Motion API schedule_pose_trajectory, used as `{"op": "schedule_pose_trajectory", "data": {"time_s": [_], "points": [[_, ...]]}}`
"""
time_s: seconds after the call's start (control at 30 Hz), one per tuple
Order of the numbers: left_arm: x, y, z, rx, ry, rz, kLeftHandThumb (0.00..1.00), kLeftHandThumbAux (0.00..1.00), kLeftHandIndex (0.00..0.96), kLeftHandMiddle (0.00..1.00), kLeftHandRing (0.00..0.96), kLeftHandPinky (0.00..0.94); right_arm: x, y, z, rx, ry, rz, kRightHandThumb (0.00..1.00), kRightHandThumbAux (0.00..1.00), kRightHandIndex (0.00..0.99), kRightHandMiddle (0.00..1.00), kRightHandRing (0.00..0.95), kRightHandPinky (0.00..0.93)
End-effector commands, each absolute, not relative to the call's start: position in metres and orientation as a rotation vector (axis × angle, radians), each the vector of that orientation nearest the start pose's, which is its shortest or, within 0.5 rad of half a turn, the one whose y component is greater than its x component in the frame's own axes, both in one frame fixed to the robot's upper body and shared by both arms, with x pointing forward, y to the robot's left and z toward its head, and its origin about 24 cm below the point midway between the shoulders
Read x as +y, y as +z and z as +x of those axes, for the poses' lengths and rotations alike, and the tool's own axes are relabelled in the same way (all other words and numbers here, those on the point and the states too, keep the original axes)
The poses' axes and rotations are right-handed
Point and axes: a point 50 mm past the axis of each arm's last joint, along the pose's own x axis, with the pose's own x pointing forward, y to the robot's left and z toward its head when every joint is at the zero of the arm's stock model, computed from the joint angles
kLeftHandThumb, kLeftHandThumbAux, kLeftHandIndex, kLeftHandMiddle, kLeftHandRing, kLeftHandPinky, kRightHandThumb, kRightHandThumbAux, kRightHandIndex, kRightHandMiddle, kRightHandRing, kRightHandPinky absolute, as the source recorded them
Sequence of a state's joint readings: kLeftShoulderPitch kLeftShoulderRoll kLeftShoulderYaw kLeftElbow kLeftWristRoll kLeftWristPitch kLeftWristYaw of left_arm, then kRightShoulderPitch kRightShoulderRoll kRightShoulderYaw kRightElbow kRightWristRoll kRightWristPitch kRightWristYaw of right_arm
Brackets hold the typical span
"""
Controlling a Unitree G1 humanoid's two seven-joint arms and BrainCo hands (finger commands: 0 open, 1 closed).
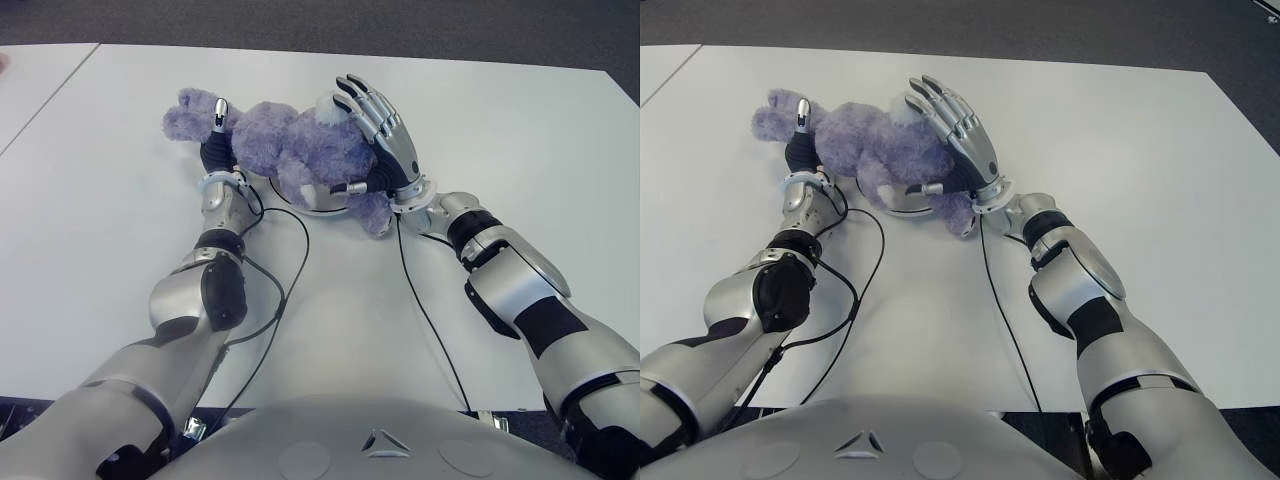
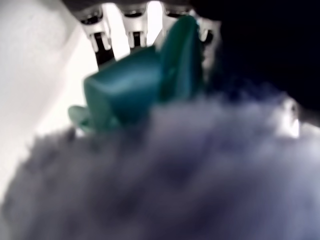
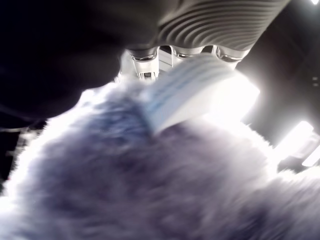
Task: Put the doll into the plate.
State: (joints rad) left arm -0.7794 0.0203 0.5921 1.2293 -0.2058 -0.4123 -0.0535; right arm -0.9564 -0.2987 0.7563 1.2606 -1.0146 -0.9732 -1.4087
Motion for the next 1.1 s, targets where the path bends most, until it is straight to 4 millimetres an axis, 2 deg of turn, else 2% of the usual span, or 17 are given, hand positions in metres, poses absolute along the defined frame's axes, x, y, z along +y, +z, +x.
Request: {"op": "schedule_pose_trajectory", "data": {"time_s": [0.03,0.3,0.43,0.67,0.77,0.97,1.1], "points": [[0.157,-0.073,0.286,0.526,0.375,-0.593,0.0,0.475,0.0,0.09,0.113,0.127,-0.098,0.104,0.327,-1.25,0.27,-0.761,0.039,0.26,0.0,0.0,0.0,0.0],[0.157,-0.074,0.285,0.523,0.374,-0.586,0.0,0.478,0.0,0.082,0.104,0.122,-0.099,0.113,0.327,-1.281,0.262,-0.681,0.063,0.269,0.0,0.0,0.0,0.0],[0.157,-0.074,0.284,0.521,0.378,-0.592,0.0,0.479,0.0,0.083,0.106,0.131,-0.107,0.137,0.333,-1.308,0.22,-0.616,0.065,0.284,0.0,0.0,0.0,0.0],[0.157,-0.075,0.284,0.525,0.378,-0.596,0.0,0.479,0.0,0.084,0.107,0.14,-0.107,0.161,0.335,-1.348,0.139,-0.445,0.082,0.347,0.0,0.0,0.0,0.0],[0.157,-0.075,0.283,0.522,0.38,-0.598,0.0,0.481,0.0,0.086,0.108,0.137,-0.112,0.175,0.34,-1.341,0.063,-0.389,0.07,0.399,0.0,0.0,0.0,0.0],[0.157,-0.075,0.283,0.517,0.378,-0.602,0.0,0.475,0.0,0.09,0.112,0.147,-0.126,0.181,0.342,-1.289,-0.034,-0.32,0.063,0.457,0.0,0.0,0.0,0.007],[0.157,-0.075,0.283,0.516,0.375,-0.601,0.0,0.47,0.0,0.089,0.111,0.14,-0.135,0.193,0.346,-1.264,-0.108,-0.254,0.066,0.473,0.0,0.0,0.0,0.019]]}}
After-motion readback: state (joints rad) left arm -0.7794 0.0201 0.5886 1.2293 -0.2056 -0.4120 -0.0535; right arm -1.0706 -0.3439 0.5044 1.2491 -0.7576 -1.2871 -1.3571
